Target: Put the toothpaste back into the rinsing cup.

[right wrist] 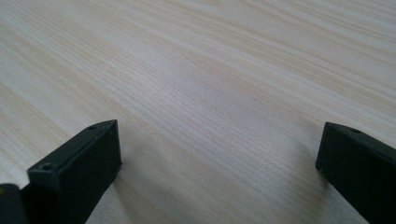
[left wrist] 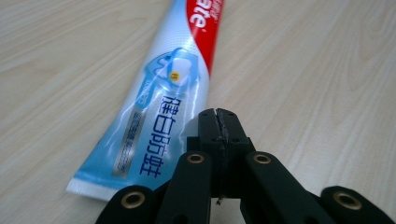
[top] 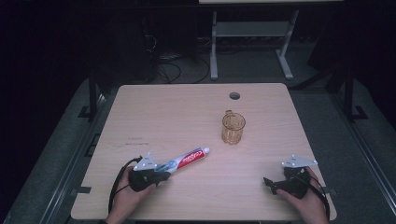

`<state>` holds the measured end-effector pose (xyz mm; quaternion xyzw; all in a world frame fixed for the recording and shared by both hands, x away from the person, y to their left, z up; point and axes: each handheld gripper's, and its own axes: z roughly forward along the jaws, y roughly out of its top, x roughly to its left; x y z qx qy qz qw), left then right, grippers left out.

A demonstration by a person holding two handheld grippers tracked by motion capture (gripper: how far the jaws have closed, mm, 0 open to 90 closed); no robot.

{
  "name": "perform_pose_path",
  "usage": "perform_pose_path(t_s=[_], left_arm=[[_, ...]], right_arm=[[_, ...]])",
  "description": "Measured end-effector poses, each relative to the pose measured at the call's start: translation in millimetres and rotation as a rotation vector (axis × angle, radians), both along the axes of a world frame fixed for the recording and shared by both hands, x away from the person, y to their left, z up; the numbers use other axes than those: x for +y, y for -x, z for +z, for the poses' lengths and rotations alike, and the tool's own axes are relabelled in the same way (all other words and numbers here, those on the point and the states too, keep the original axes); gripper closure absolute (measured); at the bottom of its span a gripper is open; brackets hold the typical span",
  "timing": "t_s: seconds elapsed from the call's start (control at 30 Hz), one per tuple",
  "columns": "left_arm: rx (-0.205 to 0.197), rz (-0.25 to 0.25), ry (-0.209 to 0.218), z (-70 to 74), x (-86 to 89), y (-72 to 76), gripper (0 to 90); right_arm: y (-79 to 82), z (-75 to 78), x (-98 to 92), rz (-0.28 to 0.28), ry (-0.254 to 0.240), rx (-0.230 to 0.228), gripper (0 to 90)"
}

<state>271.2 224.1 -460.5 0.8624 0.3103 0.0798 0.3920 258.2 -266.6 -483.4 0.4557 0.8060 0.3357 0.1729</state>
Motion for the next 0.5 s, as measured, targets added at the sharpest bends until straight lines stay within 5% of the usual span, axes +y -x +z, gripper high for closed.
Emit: perform_pose_path(t_s=[0.5], left_arm=[[-0.013, 0.080, -0.013, 1.1, 18.2, -13.1, 90.0]], right_arm=[[0.1, 0.0, 0.1, 0.001, 0.000, 0.000, 0.0]])
